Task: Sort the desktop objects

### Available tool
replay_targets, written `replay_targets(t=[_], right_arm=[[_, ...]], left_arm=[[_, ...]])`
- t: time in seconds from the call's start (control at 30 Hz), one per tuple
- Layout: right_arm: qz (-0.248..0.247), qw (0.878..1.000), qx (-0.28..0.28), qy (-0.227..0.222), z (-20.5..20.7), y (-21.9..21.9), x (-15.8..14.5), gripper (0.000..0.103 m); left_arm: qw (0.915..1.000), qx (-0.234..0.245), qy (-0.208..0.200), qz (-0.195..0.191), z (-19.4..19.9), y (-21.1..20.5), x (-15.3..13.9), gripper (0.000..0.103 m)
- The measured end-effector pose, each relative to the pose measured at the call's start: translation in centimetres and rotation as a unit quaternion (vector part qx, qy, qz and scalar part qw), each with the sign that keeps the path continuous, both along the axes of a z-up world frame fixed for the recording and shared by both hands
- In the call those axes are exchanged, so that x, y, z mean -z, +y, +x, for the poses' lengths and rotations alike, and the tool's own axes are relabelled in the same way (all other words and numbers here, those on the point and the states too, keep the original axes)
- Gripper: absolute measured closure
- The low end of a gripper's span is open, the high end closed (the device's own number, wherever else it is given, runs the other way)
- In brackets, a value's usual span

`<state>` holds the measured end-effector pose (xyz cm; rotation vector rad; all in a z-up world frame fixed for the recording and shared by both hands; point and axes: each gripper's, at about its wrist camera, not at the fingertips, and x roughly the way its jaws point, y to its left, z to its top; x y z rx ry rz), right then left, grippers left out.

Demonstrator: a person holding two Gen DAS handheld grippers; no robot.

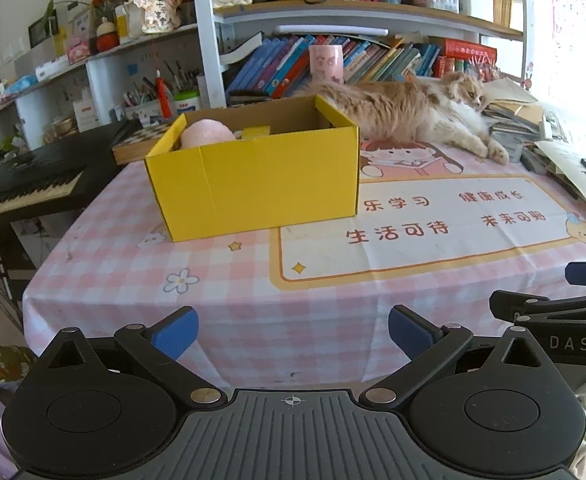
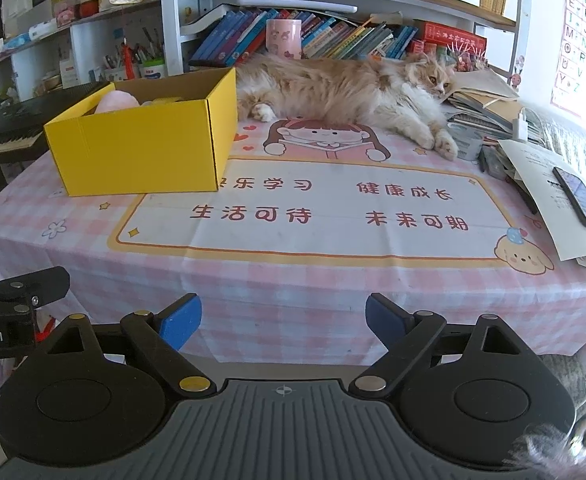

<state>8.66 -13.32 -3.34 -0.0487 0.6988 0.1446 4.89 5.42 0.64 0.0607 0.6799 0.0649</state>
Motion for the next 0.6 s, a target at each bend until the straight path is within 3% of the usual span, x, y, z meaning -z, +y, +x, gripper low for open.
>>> replay_targets(t=[0.6], right_arm=[[-0.003,1.0,0.0,0.004,0.12,-0.1,0.07,0.014]], left_arm=[[1.0,0.0,0.004,-0.005,0.29,-0.06,0.05,0.0]])
